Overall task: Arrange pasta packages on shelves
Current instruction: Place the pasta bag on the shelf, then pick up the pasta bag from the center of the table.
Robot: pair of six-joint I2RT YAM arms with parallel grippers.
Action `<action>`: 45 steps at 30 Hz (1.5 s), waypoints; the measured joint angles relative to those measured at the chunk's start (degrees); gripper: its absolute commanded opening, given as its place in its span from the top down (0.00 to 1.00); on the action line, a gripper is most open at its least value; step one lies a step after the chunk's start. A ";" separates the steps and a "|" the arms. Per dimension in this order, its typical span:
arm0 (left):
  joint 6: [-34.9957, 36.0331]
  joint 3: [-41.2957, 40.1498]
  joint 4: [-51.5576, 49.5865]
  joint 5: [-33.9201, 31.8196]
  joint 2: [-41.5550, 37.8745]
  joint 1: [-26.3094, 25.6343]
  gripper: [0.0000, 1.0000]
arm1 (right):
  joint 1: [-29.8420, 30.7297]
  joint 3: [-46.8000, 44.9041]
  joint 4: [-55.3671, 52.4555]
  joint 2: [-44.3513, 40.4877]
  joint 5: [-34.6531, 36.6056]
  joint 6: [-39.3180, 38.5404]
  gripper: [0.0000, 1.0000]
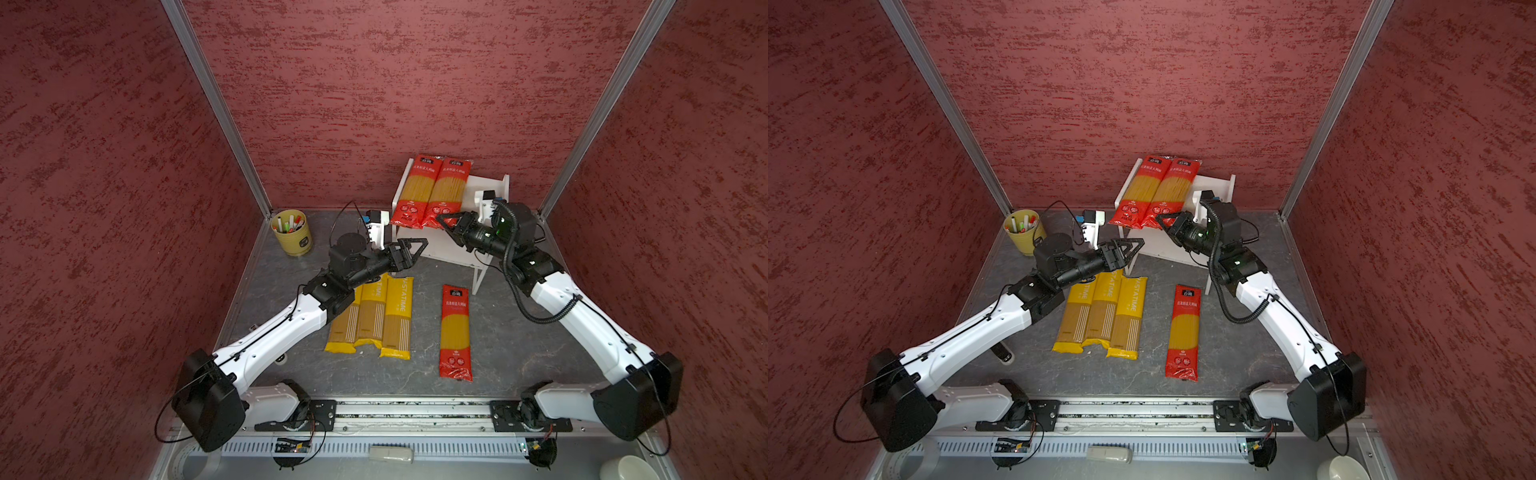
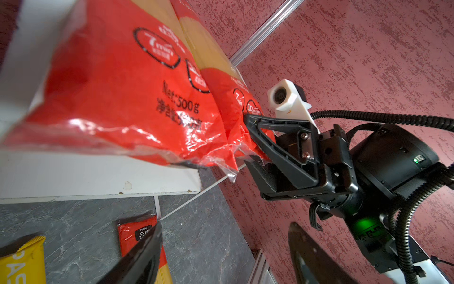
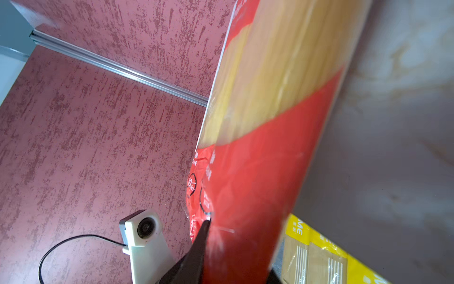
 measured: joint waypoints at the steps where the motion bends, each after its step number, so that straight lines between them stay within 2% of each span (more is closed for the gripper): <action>1: 0.00 0.00 0.00 -0.11 0.04 0.00 0.20 | 0.00 0.00 -0.02 -0.02 -0.26 -0.20 0.59; 5: 0.81 0.00 0.04 -0.48 0.04 0.00 0.20 | 0.00 -0.33 -0.48 -0.70 -1.29 -1.51 0.43; 8: 1.66 -0.24 0.28 -0.85 -0.02 -0.04 0.19 | 0.00 -2.03 -1.16 -2.99 -1.66 -2.36 0.38; 19: 3.93 -3.96 1.20 -1.49 -0.37 -1.88 0.19 | 0.00 -10.16 -1.05 -10.47 -2.47 -3.10 0.38; 24: 7.58 -5.46 1.03 -5.07 -0.57 -5.70 0.19 | 0.92 -15.54 -0.20 -12.83 -2.62 -4.11 0.40; 29: 11.63 -9.64 1.79 -11.15 -1.99 -10.64 0.19 | 5.70 -21.09 -0.04 -15.39 -1.31 -5.31 0.41; 34: 15.13 -15.65 6.05 -18.45 -2.19 -17.46 0.19 | 10.97 -26.80 -1.79 -18.82 4.09 -6.88 0.45; 40: 14.91 -20.00 8.09 -24.90 2.25 -23.17 0.19 | 12.94 -35.34 -7.21 -20.17 14.69 -5.57 0.55; 42: 13.38 -20.55 9.01 -27.08 4.26 -24.15 0.19 | 13.05 -36.85 -12.52 -19.34 19.56 -5.25 0.55; 45: 11.02 -21.05 10.82 -29.42 6.43 -24.48 0.19 | 13.25 -37.97 -17.86 -17.94 24.65 -5.11 0.48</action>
